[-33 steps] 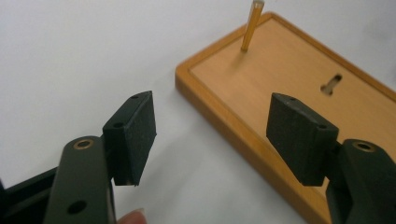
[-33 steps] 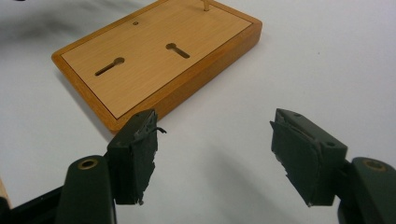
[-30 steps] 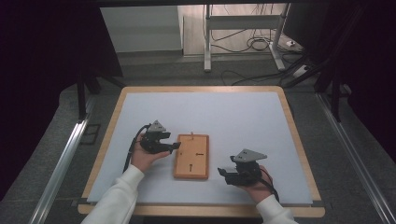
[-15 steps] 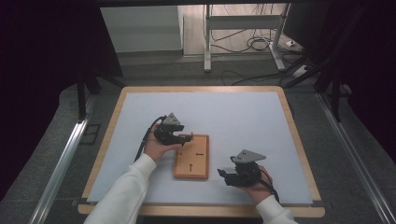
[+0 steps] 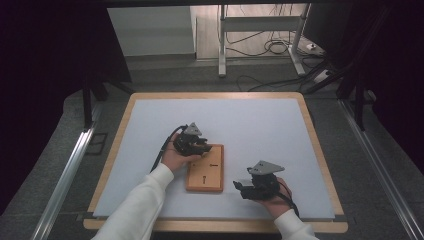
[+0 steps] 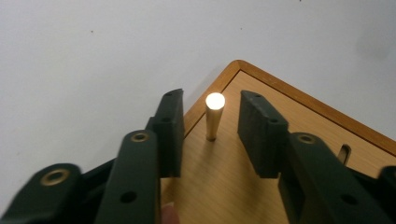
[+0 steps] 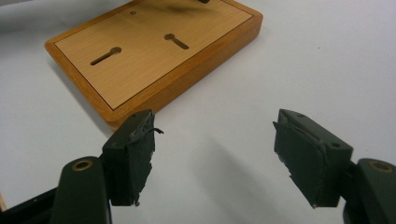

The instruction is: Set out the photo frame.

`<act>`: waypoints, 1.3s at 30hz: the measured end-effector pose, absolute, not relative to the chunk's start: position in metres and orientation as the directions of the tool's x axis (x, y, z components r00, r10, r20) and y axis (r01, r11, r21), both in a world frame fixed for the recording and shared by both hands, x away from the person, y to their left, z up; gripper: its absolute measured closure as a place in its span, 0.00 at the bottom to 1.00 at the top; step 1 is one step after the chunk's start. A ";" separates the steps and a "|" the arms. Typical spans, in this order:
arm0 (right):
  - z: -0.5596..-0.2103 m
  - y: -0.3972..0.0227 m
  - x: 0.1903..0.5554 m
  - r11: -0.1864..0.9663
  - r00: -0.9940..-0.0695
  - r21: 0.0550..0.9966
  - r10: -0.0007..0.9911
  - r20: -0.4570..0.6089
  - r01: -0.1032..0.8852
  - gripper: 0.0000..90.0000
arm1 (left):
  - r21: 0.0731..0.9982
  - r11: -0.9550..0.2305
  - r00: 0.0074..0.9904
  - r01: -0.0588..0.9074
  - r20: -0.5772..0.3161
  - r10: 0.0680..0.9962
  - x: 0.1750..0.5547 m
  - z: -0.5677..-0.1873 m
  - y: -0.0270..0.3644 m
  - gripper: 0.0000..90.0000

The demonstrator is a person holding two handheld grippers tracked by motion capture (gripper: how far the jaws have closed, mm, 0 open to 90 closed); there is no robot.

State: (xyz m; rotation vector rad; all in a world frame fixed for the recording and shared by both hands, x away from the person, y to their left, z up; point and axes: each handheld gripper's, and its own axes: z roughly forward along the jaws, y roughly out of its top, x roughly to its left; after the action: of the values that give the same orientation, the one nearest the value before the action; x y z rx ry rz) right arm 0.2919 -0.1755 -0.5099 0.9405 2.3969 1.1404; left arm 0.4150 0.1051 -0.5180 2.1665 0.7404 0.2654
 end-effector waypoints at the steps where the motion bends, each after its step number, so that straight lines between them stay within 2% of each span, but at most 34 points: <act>1: -0.510 -0.175 0.292 0.464 -0.730 0.778 0.683 -0.009 0.424 0.33 | 0.756 -0.508 0.811 0.413 -0.052 0.583 0.416 -0.518 0.105 0.73; 8: -0.510 -0.175 0.292 0.466 -0.732 0.778 0.681 -0.012 0.421 0.33 | 0.753 -0.502 0.805 0.426 -0.062 0.590 0.416 -0.516 0.105 0.92; 18: -0.510 -0.173 0.292 0.472 -0.736 0.775 0.677 -0.014 0.420 0.33 | 0.745 -0.465 0.801 0.478 -0.152 0.579 0.423 -0.518 0.110 0.93; 39: -0.507 -0.166 0.285 0.486 -0.751 0.785 0.659 -0.041 0.385 0.31 | 0.709 -0.485 0.801 0.512 -0.189 0.568 0.430 -0.514 0.109 0.93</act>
State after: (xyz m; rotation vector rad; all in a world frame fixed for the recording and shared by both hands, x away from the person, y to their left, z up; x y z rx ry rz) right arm 0.2854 -0.1661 -0.5068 0.8770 2.3999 1.1411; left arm 0.4299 0.1092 -0.5141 2.1789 0.7937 0.0897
